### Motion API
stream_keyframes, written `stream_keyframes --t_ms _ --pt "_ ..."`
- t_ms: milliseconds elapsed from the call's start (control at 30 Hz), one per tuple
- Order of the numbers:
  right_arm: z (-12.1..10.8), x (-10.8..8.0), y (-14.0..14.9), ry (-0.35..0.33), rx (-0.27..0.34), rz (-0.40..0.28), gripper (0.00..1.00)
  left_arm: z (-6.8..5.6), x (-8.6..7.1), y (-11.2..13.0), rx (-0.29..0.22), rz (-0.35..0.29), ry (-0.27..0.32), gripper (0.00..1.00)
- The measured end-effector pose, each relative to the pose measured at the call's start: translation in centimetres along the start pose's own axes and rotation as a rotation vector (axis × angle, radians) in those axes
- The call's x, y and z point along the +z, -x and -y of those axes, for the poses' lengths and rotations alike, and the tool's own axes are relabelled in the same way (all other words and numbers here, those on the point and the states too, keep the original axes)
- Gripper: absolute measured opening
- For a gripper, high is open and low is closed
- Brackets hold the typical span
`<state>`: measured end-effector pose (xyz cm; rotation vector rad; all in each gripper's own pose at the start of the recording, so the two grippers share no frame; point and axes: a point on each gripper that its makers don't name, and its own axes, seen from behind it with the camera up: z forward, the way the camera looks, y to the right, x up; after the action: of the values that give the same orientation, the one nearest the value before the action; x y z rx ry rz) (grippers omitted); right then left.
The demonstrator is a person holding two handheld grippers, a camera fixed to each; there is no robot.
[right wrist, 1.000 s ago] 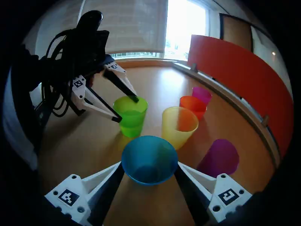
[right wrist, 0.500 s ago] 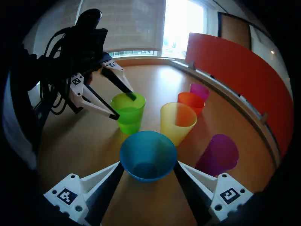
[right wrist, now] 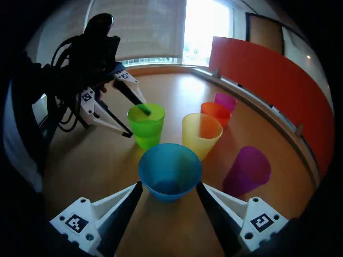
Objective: Pour water
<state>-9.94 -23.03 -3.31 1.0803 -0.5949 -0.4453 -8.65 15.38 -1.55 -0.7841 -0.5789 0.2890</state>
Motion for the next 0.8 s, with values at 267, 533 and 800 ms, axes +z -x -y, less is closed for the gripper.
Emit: stream_keyframes --t_ms 267,533,800 --pt "0.3 -1.1 0.7 0.022 0.025 -0.009 0.98 0.1 -1.0 0.9 -0.006 0.013 -0.015 0.89" --pt "0.6 -2.2 1.8 0.055 0.051 -0.011 0.98 0.9 -2.5 1.2 -0.04 -0.002 -0.057 0.89" --pt "0.1 -3.9 2.8 0.116 0.077 -0.016 0.98 1.9 -4.0 1.7 -0.073 -0.019 -0.111 0.88"
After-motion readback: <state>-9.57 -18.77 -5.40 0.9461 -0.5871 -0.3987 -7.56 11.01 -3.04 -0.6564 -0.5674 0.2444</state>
